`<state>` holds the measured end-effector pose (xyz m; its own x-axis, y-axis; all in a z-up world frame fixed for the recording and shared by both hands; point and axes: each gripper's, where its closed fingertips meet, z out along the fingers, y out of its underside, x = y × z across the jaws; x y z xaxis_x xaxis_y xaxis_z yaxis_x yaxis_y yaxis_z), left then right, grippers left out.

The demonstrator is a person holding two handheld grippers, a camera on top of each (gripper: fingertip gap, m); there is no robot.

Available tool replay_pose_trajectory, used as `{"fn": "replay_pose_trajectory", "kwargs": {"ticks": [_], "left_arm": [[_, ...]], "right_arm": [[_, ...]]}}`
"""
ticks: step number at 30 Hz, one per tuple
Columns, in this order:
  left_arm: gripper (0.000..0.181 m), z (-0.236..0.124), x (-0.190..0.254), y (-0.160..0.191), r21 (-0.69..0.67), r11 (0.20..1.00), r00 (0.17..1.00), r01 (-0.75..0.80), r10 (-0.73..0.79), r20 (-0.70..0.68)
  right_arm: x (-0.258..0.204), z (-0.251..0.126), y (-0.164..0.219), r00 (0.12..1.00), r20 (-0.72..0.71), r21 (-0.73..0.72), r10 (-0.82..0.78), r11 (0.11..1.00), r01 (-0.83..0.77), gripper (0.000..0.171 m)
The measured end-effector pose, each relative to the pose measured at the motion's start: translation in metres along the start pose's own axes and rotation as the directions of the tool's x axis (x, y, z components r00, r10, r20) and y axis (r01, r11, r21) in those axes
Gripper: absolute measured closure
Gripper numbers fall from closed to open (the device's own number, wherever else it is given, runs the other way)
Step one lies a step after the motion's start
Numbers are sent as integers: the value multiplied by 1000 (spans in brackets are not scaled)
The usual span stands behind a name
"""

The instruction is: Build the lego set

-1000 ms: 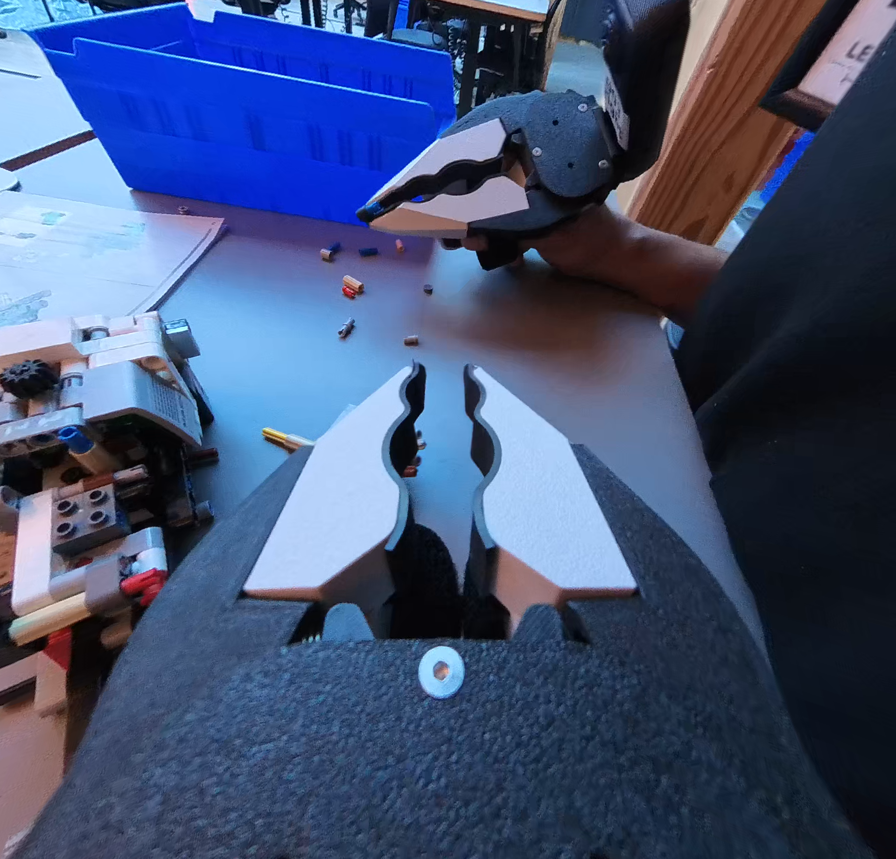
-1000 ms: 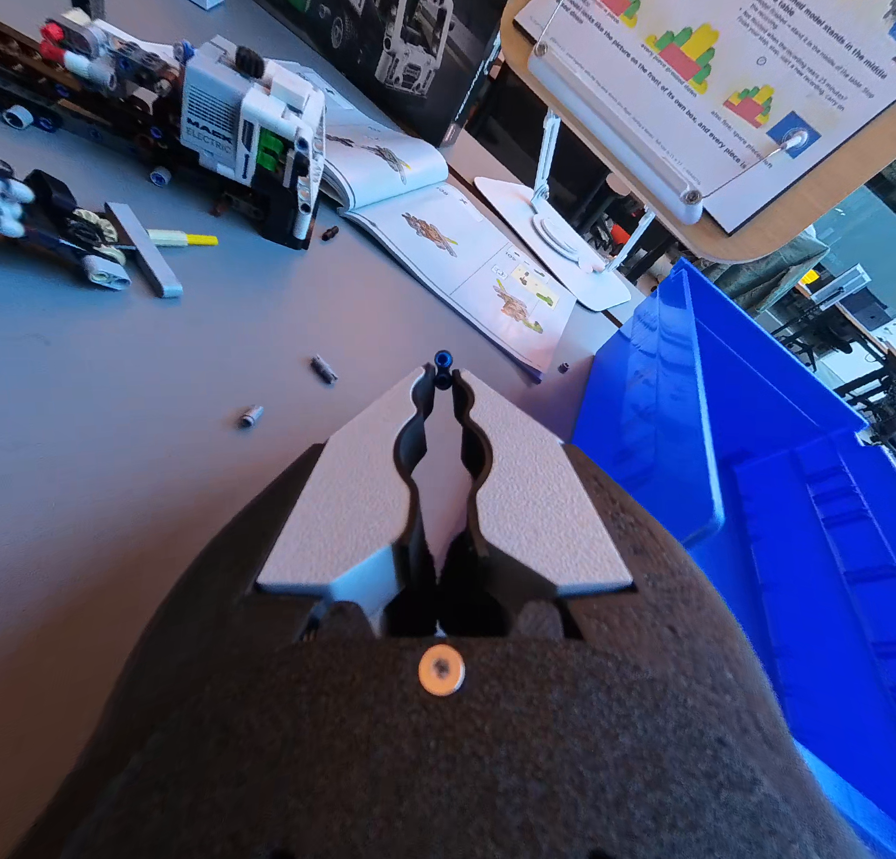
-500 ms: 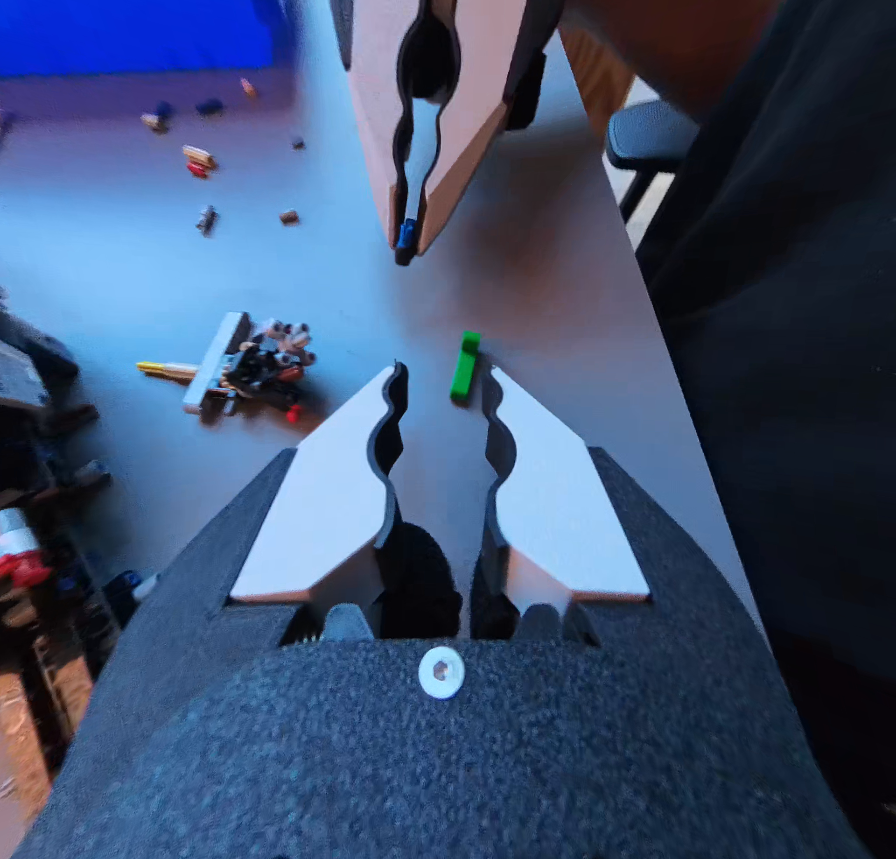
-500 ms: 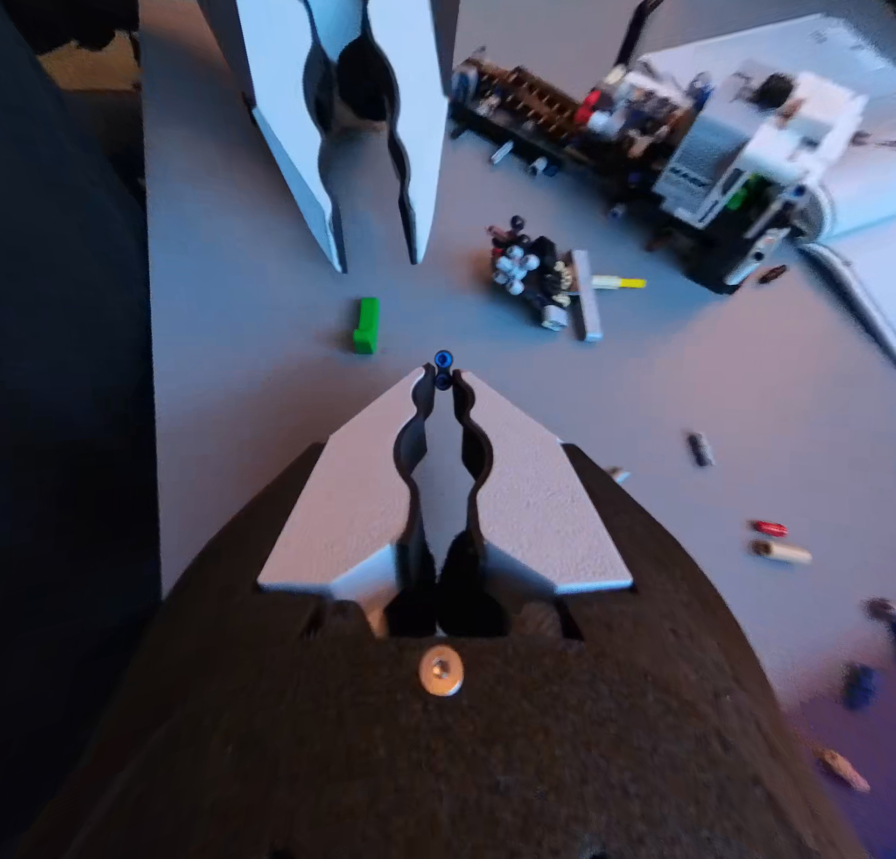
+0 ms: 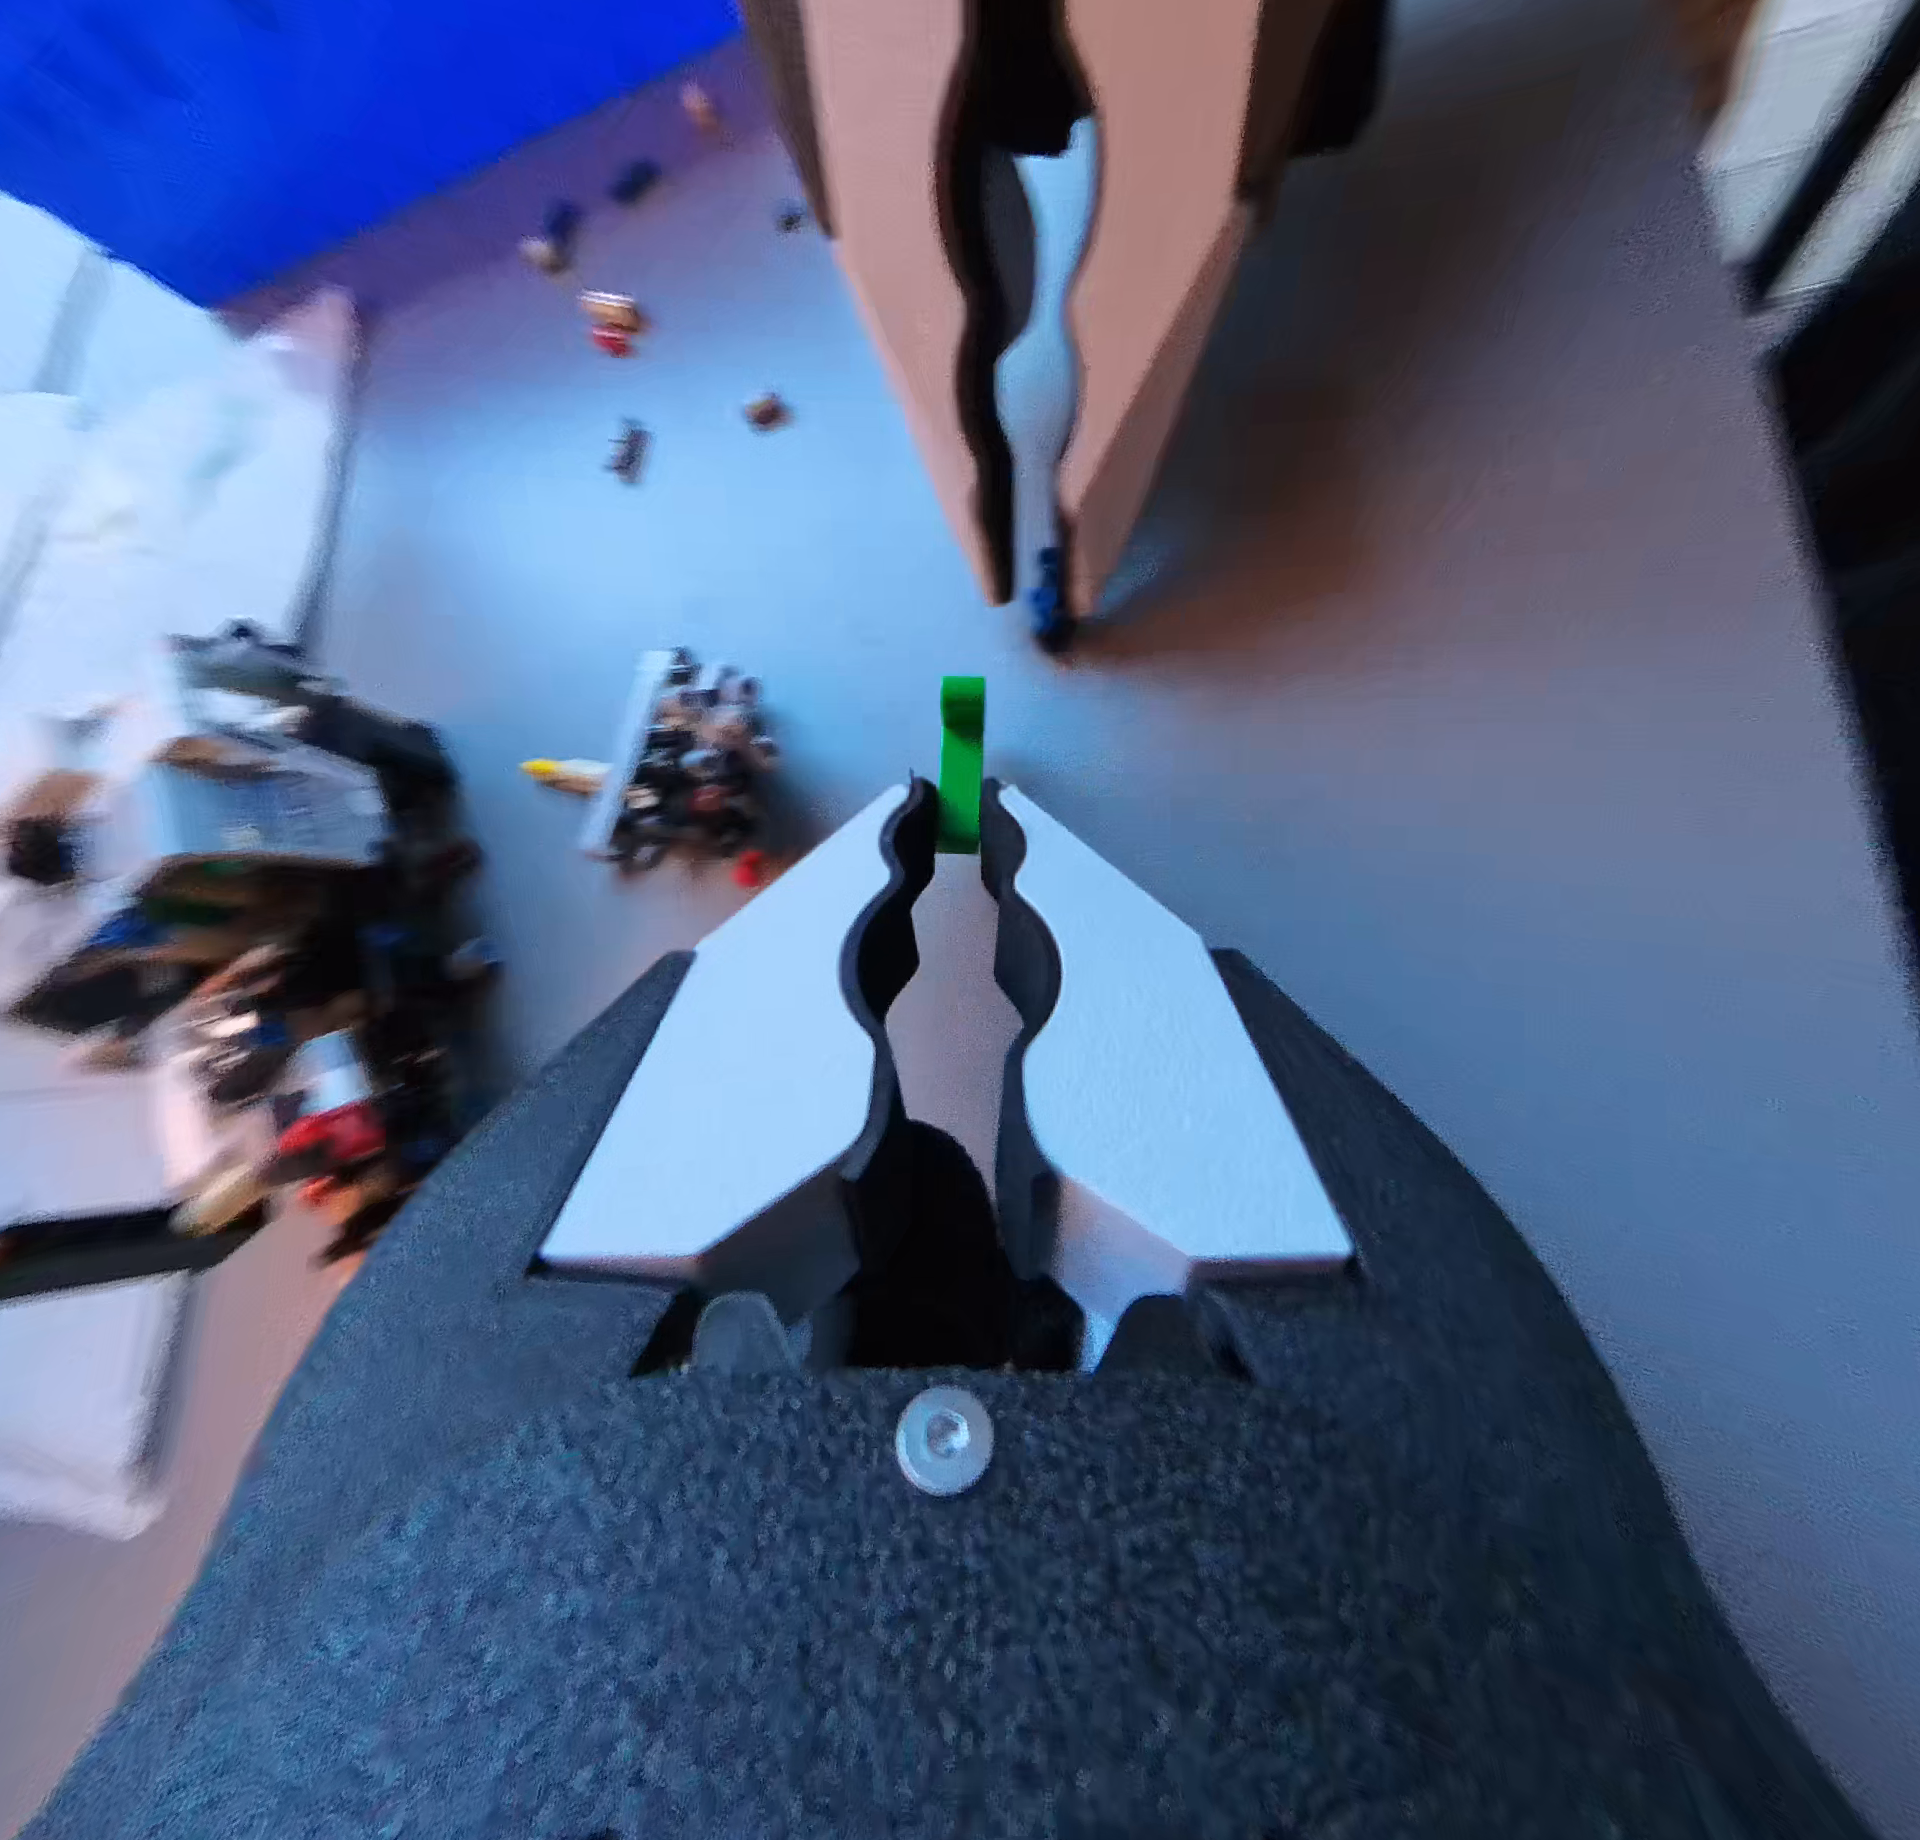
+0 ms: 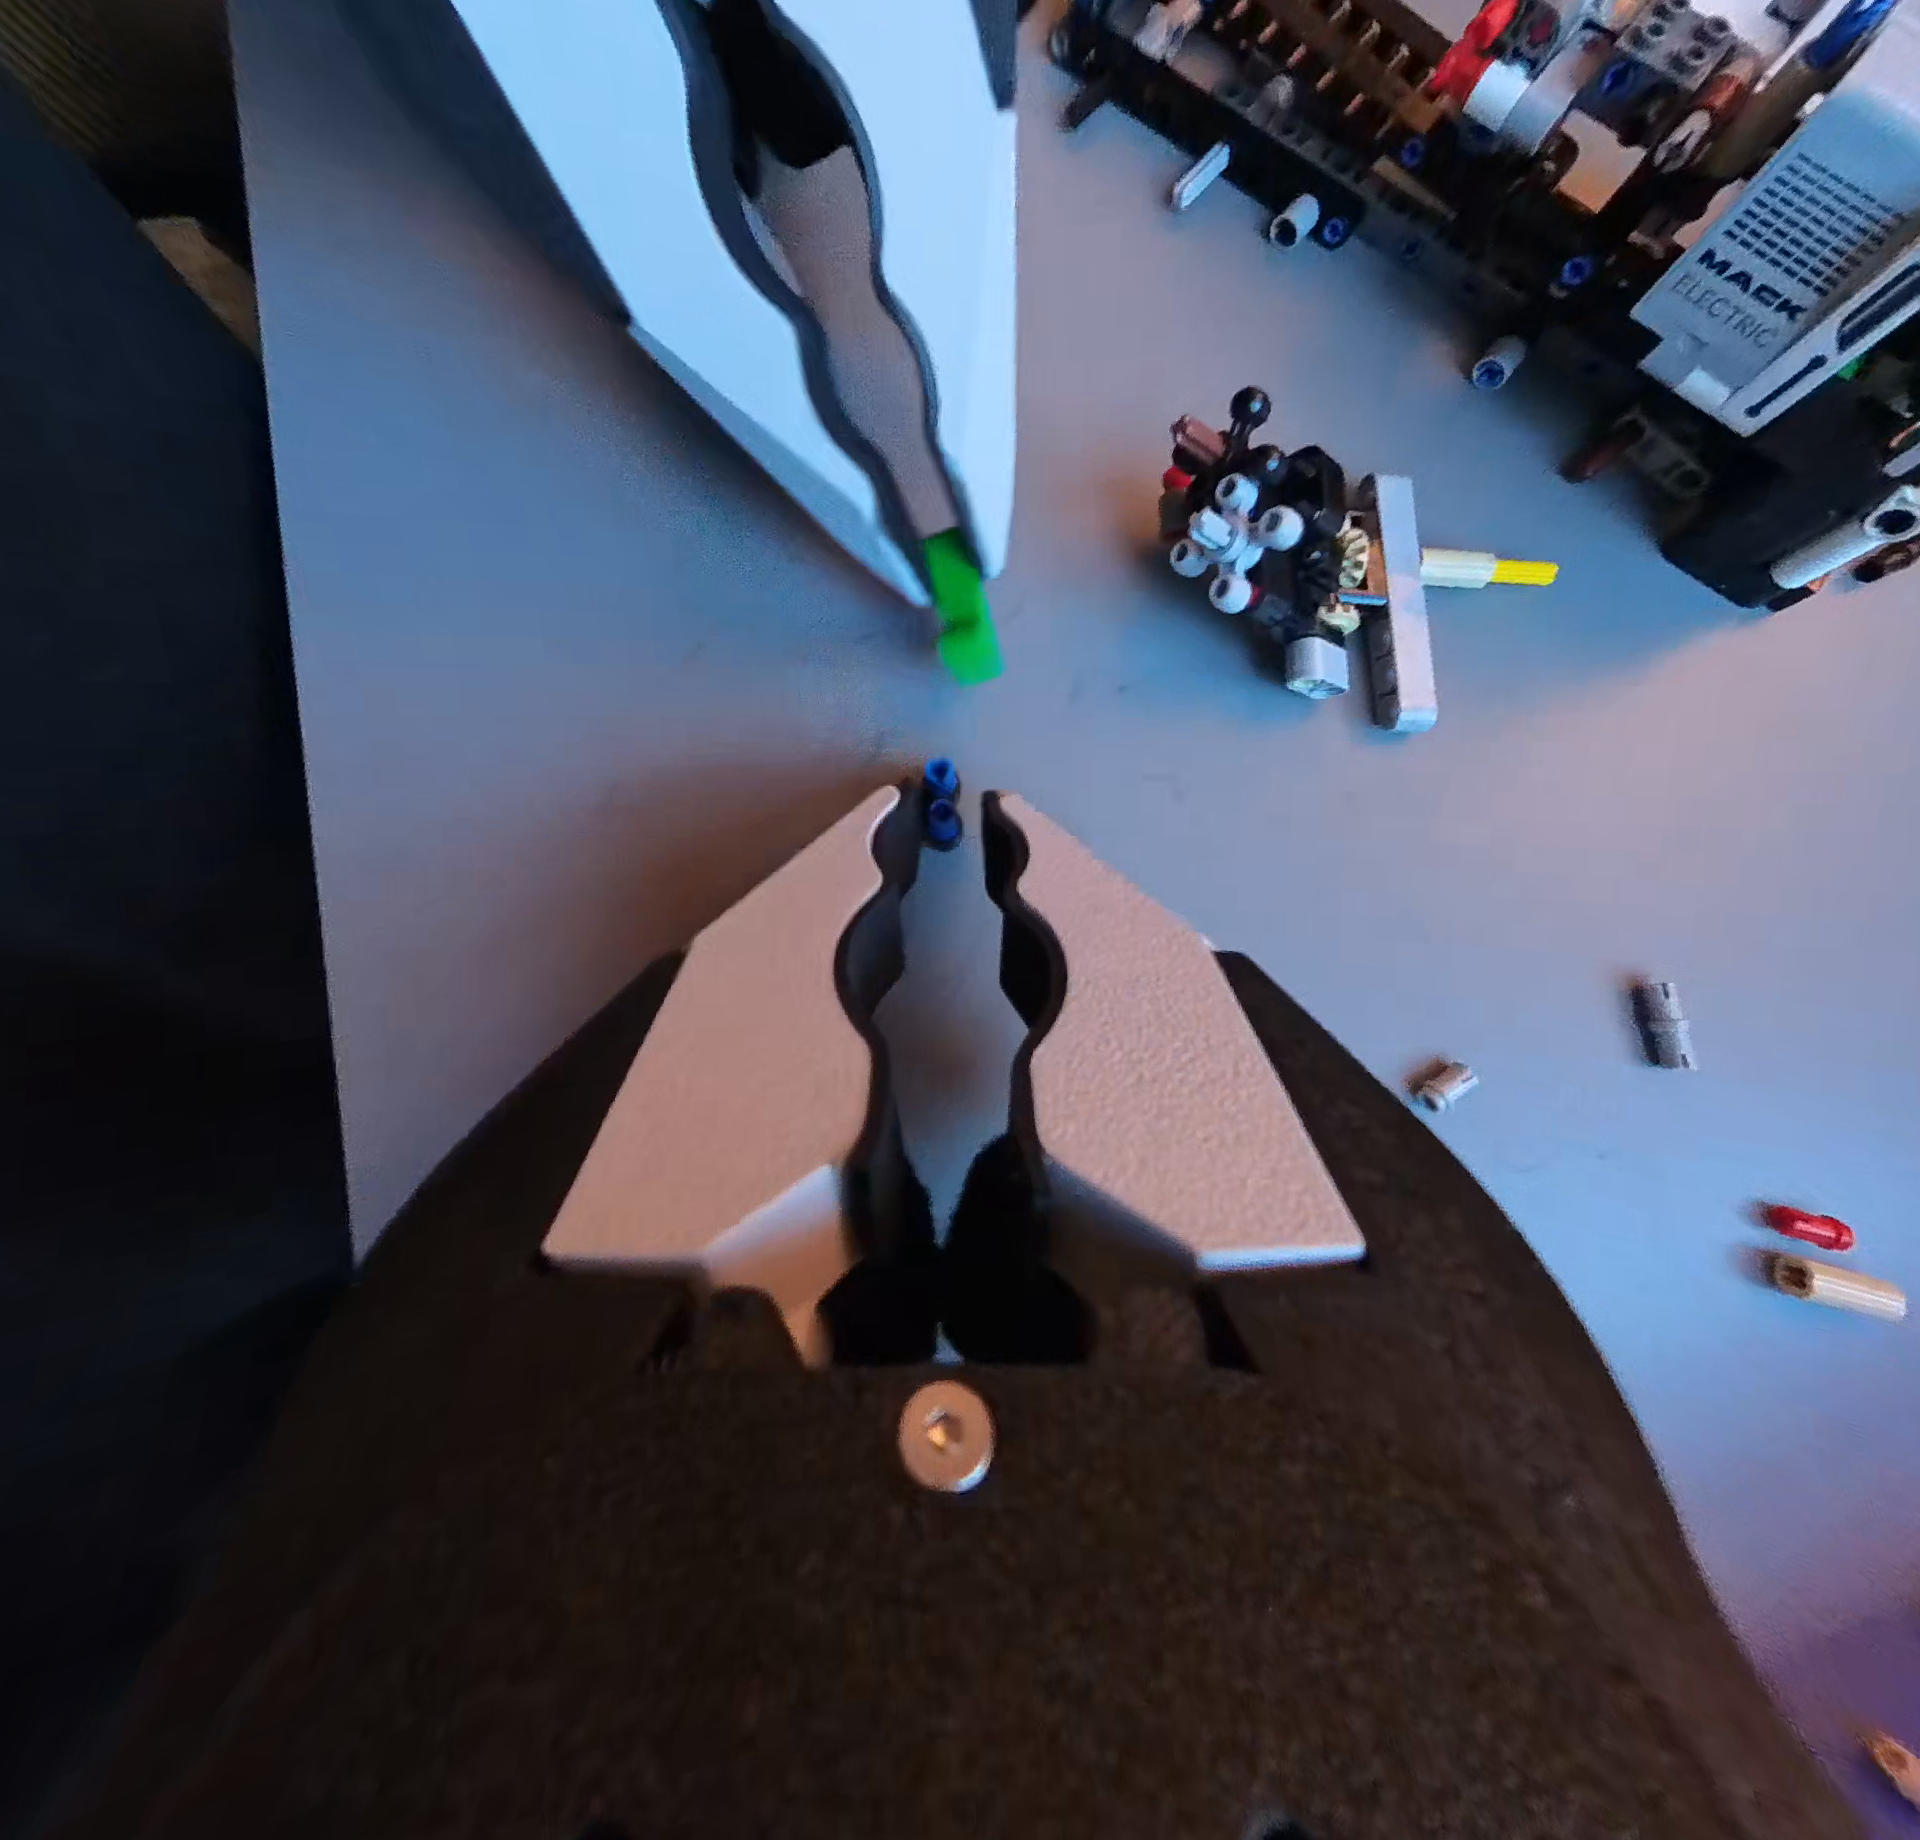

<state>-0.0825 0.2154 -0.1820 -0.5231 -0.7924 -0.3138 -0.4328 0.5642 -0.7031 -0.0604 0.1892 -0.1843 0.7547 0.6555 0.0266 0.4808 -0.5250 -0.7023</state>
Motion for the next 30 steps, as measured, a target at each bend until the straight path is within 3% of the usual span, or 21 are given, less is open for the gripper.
{"fn": "replay_pose_trajectory", "kwargs": {"ticks": [1,4,8,11,14,21,24,27,30], "left_arm": [[175,-3,-9,0,-7,1000,996,-31,31,79],[175,-14,-31,-3,-50,986,940,-157,165,300],[176,-29,-49,-16,-118,942,782,-314,327,531],[176,-33,-52,-26,-151,905,688,-398,403,603],[176,-33,-51,-34,-148,891,660,-429,421,622],[176,-32,-54,-40,-147,906,662,-397,394,638],[176,-31,-54,-43,-124,921,676,-369,357,644],[175,-32,-52,-46,-12,959,745,-282,227,628],[151,-35,-53,-45,173,983,847,-62,-40,531]], "right_arm": [[0,-2,-4,1000,4,31,14,999,-14,157],[7,-14,-22,998,-12,157,55,986,-53,151],[16,-29,-53,981,14,356,195,916,-187,150],[27,-29,-65,937,72,451,342,827,-336,145],[32,-32,-73,932,56,523,357,785,-332,141],[39,-27,-72,939,-146,497,312,843,-203,161],[43,-28,-71,926,-149,519,347,825,-225,164],[44,-31,-73,923,-172,551,345,810,-200,165],[49,-39,-72,914,-260,569,311,814,-115,165]]}}
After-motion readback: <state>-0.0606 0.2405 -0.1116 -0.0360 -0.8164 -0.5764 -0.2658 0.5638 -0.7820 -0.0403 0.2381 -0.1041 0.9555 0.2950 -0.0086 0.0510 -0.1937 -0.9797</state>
